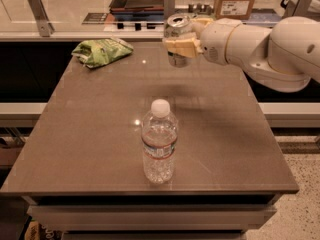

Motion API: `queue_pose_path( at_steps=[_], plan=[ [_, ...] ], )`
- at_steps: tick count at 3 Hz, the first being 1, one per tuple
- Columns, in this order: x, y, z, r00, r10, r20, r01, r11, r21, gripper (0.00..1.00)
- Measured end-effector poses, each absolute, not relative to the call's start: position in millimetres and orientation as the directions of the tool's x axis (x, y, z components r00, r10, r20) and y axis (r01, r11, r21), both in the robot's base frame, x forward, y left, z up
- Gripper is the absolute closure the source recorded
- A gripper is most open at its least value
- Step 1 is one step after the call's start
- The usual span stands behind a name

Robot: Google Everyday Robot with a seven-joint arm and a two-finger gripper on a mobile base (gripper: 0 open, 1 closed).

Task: Move 7up can near green jalapeno chip bag

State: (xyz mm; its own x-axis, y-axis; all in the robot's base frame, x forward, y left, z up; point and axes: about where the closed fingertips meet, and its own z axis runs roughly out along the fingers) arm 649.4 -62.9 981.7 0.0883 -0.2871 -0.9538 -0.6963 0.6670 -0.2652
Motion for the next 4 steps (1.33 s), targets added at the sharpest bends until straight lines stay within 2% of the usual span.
queue_pose_path(
  at_steps=[2,4],
  plan=[
    [706,-15,984,0.120,-0.226,-0.967,-0.778,0.583,-0.233,1.00],
    [725,39,951,0.101,-0.217,-0.971,-0.832,0.516,-0.202,1.00]
  ],
)
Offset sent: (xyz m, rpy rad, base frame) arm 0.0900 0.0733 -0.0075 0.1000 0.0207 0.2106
